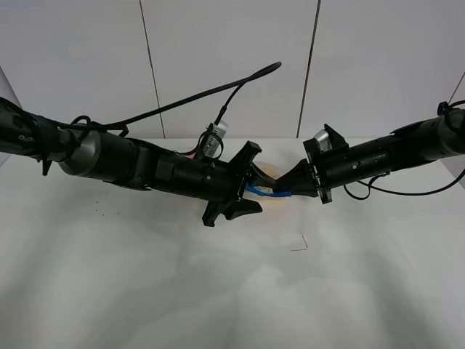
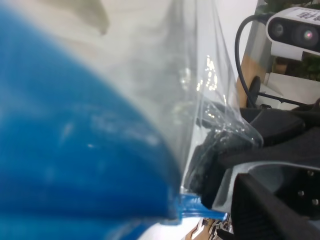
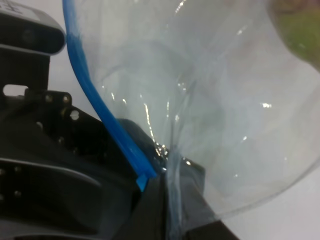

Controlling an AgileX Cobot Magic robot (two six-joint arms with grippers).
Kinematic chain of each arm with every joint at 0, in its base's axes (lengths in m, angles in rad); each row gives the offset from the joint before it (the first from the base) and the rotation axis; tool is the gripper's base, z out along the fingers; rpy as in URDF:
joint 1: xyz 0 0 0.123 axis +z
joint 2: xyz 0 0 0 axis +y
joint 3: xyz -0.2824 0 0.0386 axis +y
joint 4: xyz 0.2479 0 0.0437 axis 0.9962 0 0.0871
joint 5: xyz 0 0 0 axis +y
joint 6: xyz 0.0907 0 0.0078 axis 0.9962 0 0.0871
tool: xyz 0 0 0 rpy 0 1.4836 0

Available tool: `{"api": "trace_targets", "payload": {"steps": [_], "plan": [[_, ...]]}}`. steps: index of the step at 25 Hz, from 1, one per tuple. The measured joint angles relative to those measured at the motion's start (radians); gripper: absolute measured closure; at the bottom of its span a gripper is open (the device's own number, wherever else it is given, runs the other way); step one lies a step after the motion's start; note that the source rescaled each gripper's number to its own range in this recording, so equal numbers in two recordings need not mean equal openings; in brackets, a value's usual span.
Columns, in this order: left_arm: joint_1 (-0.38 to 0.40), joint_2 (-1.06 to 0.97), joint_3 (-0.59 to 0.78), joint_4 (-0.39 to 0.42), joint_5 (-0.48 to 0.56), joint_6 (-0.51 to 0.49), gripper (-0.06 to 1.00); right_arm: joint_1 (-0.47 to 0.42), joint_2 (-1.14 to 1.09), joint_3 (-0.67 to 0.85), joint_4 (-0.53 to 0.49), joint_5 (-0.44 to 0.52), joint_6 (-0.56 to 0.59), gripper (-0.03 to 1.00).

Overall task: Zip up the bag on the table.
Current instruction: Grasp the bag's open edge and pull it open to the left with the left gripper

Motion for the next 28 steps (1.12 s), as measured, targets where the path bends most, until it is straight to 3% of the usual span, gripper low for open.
{"api": "trace_targets", "payload": {"steps": [9,23,28], "plan": [[0.035,0.0,0.0,-0.001,0.007,0.001,0.29,0.0,0.0,0.0,0.0,0.0,0.0,0.97],[0.017,0.0,-0.001,-0.001,0.041,0.002,0.43,0.0,0.0,0.0,0.0,0.0,0.0,0.97],[0.016,0.0,-0.001,-0.001,0.033,0.002,0.64,0.0,0.0,0.0,0.0,0.0,-0.001,0.97]]}}
